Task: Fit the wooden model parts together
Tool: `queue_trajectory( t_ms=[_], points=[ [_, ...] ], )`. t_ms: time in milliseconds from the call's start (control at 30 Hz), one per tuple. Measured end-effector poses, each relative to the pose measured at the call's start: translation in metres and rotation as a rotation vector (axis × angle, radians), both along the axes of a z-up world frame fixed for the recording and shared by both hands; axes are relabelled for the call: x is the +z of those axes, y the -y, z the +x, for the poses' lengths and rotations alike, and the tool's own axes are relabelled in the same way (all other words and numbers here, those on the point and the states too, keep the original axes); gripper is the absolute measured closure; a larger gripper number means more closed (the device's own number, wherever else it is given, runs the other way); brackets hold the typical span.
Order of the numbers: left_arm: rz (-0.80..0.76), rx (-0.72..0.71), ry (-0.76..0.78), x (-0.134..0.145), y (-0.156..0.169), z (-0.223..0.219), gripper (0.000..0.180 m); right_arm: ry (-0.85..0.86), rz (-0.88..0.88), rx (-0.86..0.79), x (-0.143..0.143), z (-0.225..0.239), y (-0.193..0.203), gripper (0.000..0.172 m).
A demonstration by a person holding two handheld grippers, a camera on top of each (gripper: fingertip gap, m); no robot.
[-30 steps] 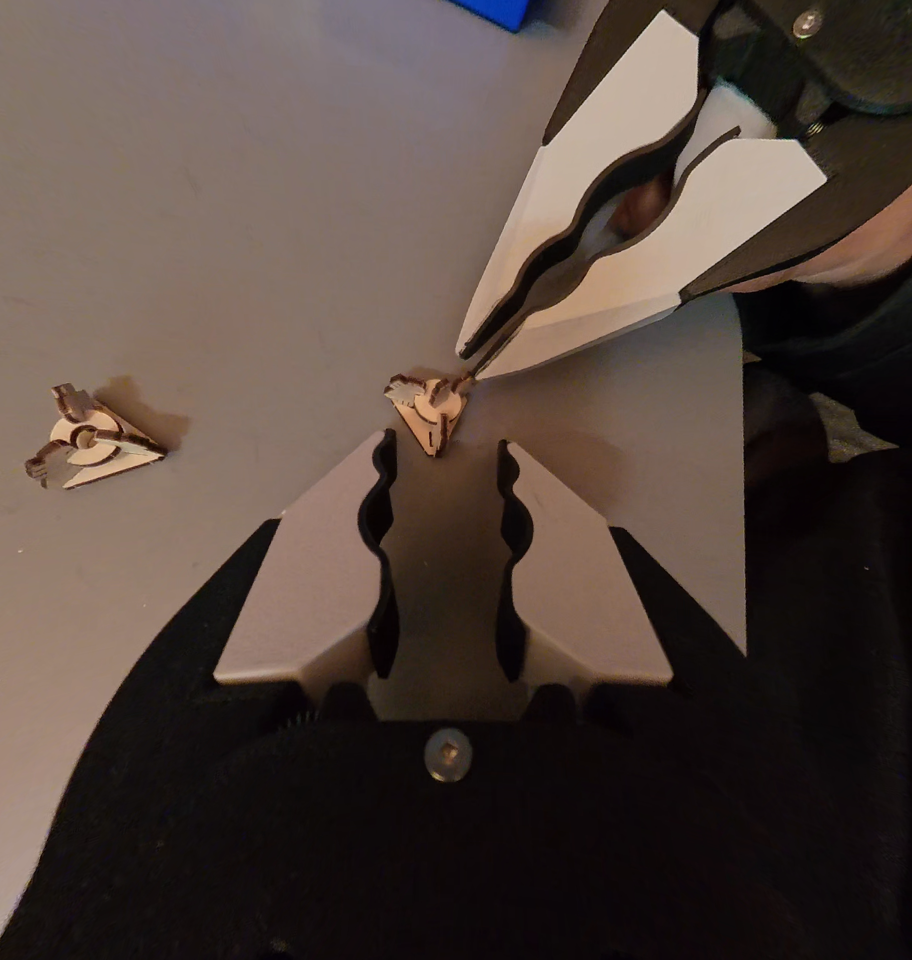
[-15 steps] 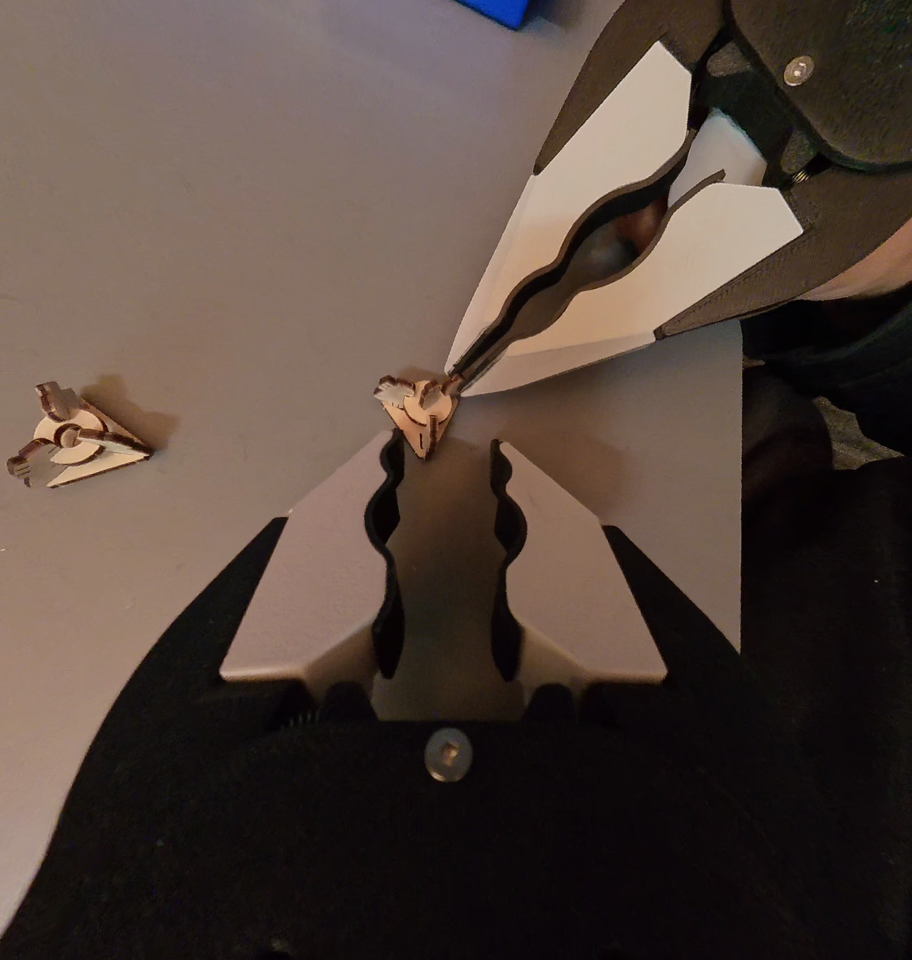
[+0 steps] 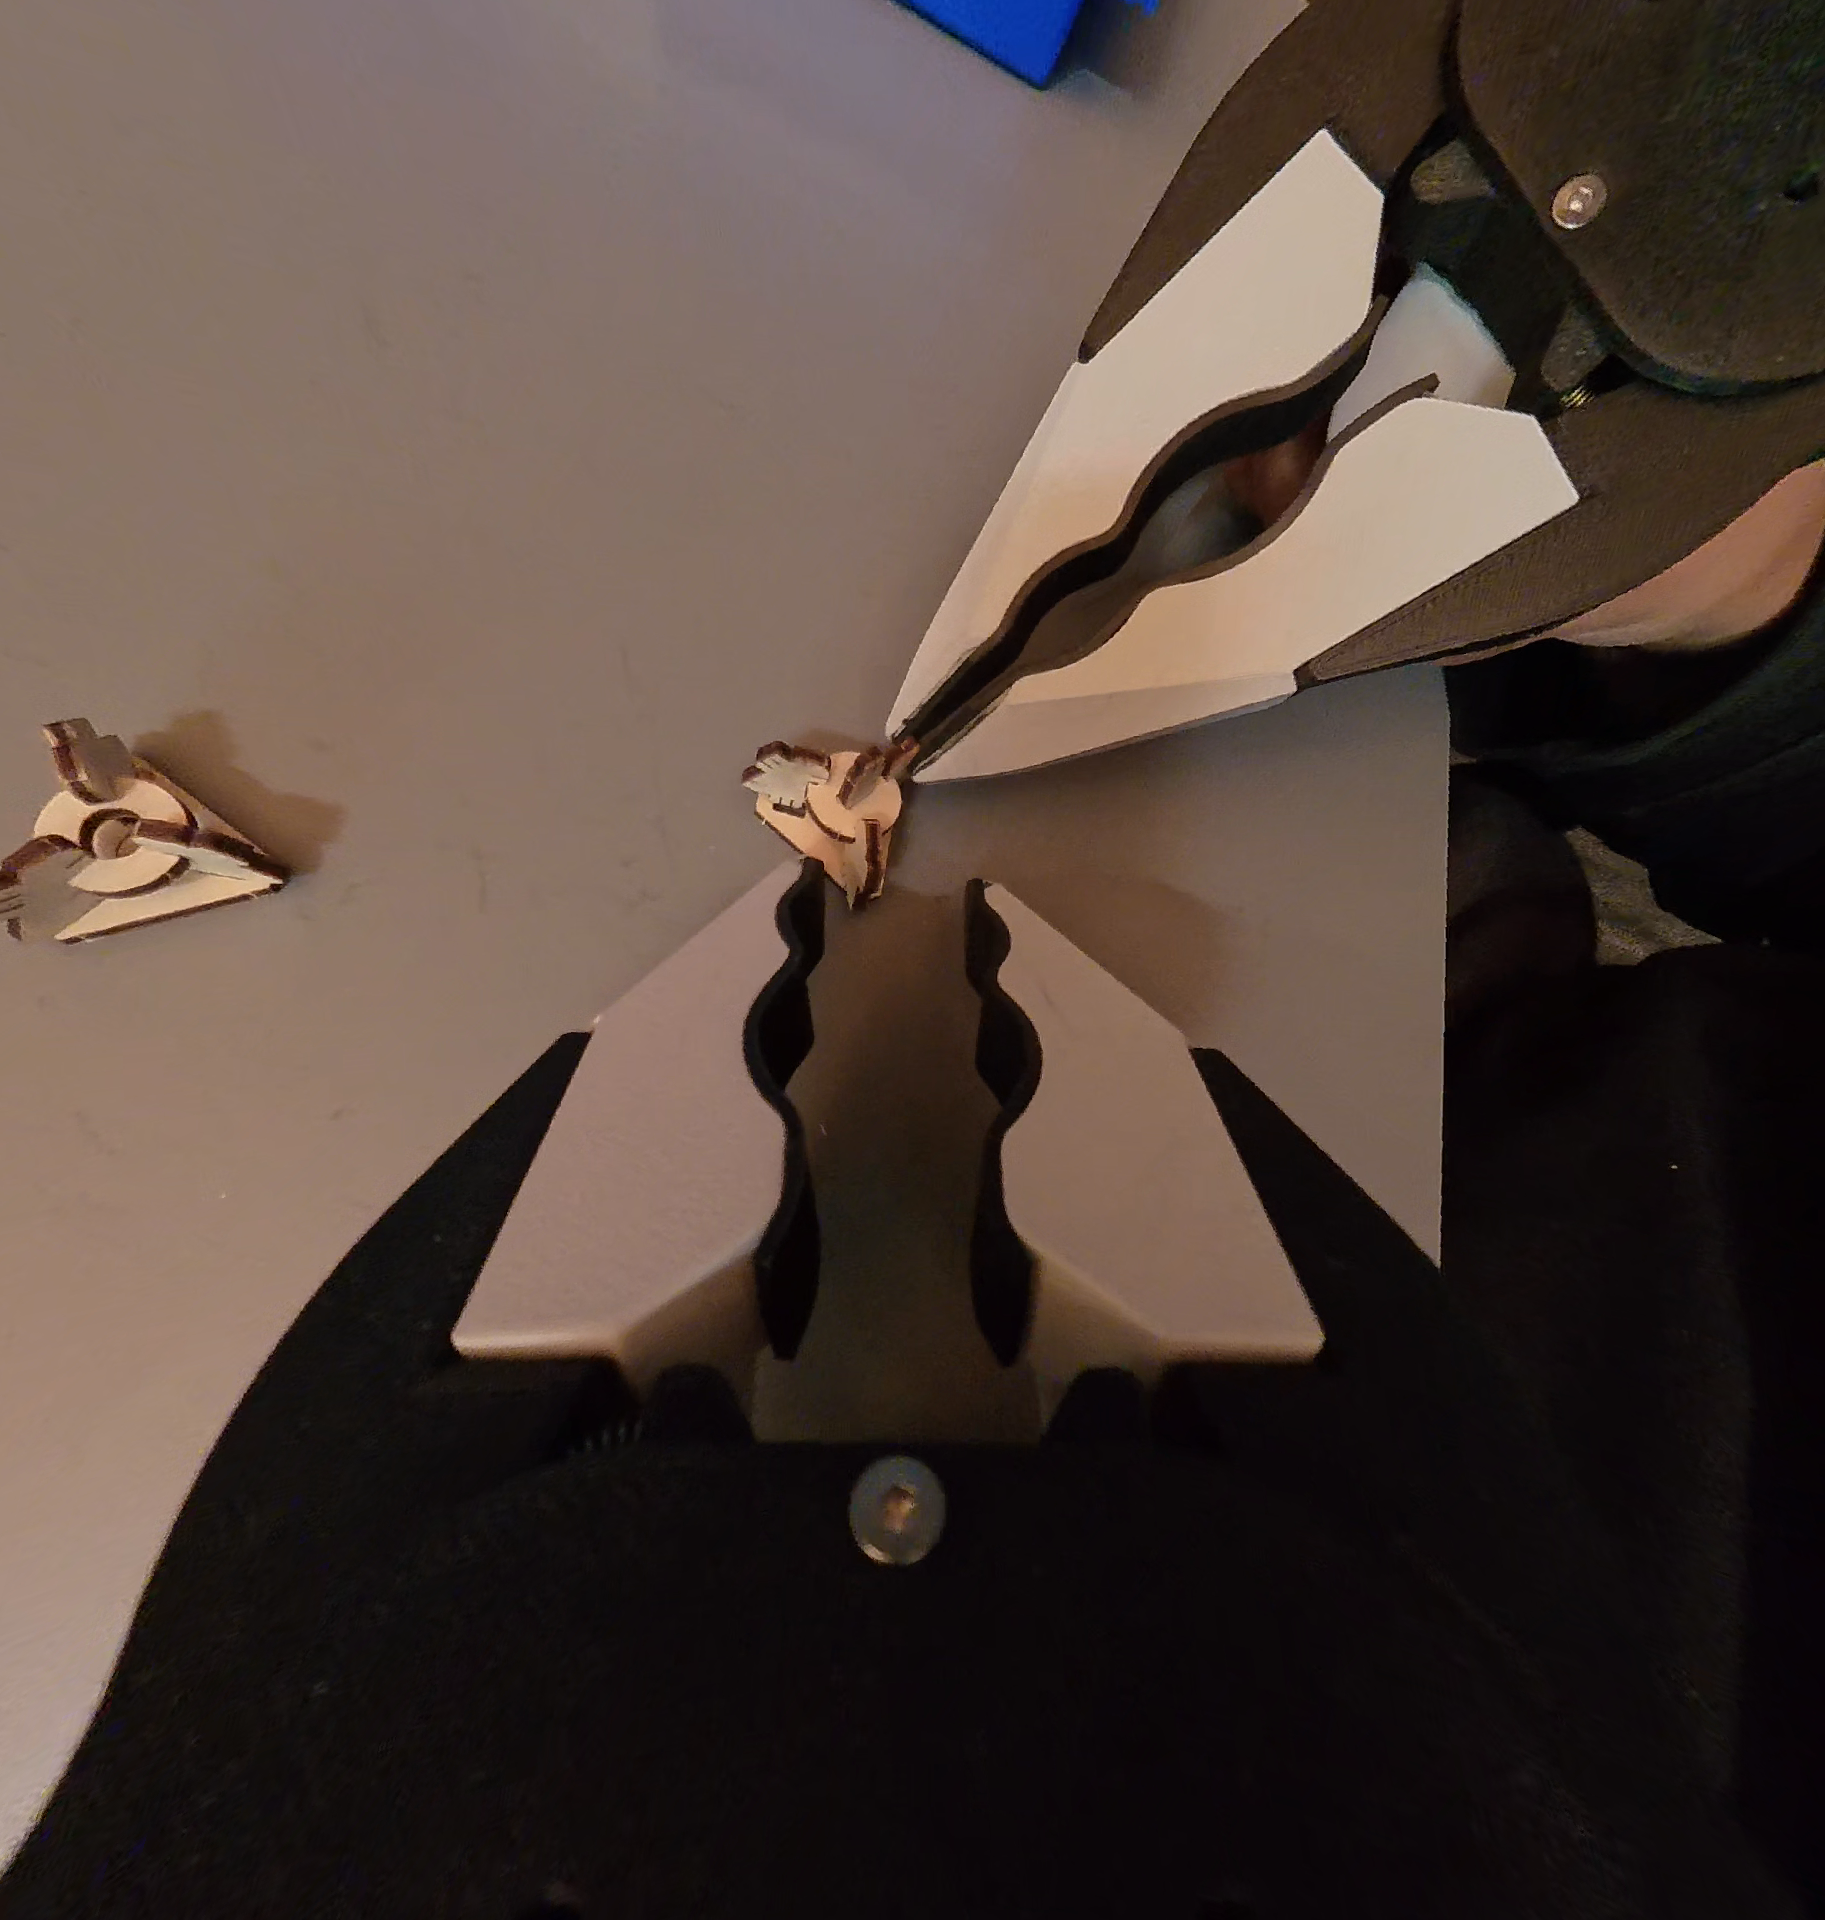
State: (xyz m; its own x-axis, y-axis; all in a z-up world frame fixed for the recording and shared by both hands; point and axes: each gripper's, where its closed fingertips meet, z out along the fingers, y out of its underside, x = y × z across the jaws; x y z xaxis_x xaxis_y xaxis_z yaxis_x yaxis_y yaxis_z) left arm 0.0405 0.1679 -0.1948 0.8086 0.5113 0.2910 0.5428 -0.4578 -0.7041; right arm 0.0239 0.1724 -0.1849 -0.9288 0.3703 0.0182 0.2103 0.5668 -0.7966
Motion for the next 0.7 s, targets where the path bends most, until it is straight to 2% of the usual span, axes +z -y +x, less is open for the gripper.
queue_trajectory(
  t_ms=[400, 533, 700],
  points=[
    [0.025, 0.006, 0.028, 0.001, 0.002, 0.001, 0.156, -0.053, -0.036, 0.096, 0.010, -0.002, -0.001, 0.170],
    [0.031, 0.006, 0.030, 0.002, 0.005, 0.002, 0.156, -0.022, -0.057, 0.174, 0.011, -0.001, -0.001, 0.170],
    [0.109, 0.012, 0.051, 0.010, 0.009, 0.002, 0.156, 0.030, -0.068, 0.189, 0.009, -0.004, -0.004, 0.170]
  ],
)
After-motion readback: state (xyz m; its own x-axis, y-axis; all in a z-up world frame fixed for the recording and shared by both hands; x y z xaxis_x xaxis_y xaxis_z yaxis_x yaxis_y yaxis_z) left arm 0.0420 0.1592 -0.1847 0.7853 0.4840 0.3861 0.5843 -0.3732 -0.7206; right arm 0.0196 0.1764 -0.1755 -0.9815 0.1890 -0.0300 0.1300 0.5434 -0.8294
